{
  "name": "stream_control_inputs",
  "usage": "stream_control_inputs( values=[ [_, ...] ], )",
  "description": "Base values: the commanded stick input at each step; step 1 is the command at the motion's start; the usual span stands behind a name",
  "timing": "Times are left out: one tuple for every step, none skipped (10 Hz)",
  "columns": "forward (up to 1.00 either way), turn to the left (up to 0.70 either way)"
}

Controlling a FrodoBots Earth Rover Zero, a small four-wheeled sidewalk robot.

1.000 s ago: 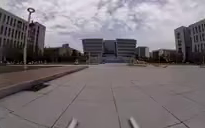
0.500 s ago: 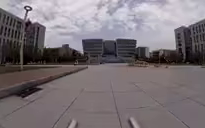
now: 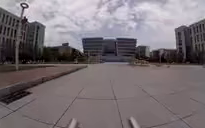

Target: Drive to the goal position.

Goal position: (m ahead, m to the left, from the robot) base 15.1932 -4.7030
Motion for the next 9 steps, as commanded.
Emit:
stream_control_inputs(
  values=[
    [0.7,0.0],
    [0.7,0.0],
    [0.7,0.0],
    [0.7,-0.05],
    [0.7,-0.21],
    [0.7,-0.35],
    [0.7,-0.35],
    [0.7,-0.35],
    [0.7,-0.35]
  ],
)
